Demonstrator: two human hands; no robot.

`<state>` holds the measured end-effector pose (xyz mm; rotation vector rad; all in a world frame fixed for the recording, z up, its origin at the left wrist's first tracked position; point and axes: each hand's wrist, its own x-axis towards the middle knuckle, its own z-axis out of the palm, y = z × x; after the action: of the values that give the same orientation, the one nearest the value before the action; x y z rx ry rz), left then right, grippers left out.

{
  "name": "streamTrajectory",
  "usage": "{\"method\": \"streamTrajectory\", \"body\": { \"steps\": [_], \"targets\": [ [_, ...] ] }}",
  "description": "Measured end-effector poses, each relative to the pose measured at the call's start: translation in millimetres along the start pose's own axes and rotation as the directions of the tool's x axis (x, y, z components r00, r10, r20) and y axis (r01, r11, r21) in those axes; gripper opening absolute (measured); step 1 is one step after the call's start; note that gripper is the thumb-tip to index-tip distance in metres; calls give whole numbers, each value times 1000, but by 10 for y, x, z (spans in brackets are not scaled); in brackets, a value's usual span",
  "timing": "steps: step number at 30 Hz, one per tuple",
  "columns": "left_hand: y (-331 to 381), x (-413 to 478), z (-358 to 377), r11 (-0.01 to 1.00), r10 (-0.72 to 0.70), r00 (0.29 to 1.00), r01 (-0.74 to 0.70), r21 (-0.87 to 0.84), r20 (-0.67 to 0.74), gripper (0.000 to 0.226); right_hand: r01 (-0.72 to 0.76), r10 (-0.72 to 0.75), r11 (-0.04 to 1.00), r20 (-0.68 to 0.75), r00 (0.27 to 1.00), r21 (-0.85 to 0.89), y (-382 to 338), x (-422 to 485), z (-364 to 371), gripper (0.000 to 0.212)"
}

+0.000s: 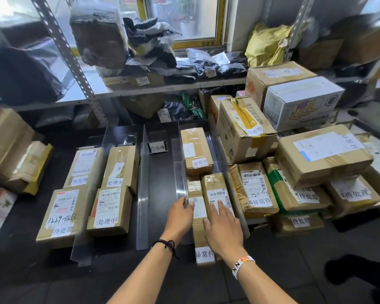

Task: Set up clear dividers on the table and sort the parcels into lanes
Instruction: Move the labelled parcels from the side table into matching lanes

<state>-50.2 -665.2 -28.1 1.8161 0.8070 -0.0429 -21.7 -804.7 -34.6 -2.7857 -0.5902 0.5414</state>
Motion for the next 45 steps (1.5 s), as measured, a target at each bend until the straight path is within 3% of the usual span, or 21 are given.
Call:
{"method": "streamTrajectory", "body": {
  "steps": [3, 7, 13, 17, 22, 28, 36, 40, 45],
  "targets": [
    [100, -13, -158, 999, 37, 999, -38, -11, -39, 27, 80, -68, 990, -110, 992, 114, -182, 40, -193, 57],
    [280, -41, -538, 992, 117, 989, -113, 46, -89, 53, 221, -169, 956, -256, 952, 192, -611, 129, -475, 56],
    [363, -132, -1403, 972, 232, 949, -215, 98, -216, 51, 333, -246, 921, -362, 899, 203, -1438, 163, -686, 56],
    [320, -264, -2065, 964, 264, 920, -261, 49, -288, 32, 411, -303, 886, -400, 865, 217, -2034, 144, -719, 54],
    [81, -423, -2860, 969, 223, 866, -247, 6, -447, 23, 518, -417, 833, -397, 818, 195, -2789, 111, -588, 54],
    [-285, -602, -3670, 980, 138, 822, -193, -43, -552, 45, 634, -546, 741, -351, 761, 222, -3564, 24, -411, 55],
    [-500, -704, -4697, 961, 48, 670, -234, -149, -741, 41, 781, -731, 576, -276, 624, 240, -4775, 98, -367, 61],
    [-578, -795, -5222, 936, -1, 552, -293, -194, -834, 38, 846, -806, 450, -277, 523, 287, -5442, 97, -346, 68],
    [-862, -915, -5828, 945, -68, 455, -255, -203, -888, 35, 860, -872, 378, -178, 455, 344, -6023, -25, -82, 81]
  ]
}}
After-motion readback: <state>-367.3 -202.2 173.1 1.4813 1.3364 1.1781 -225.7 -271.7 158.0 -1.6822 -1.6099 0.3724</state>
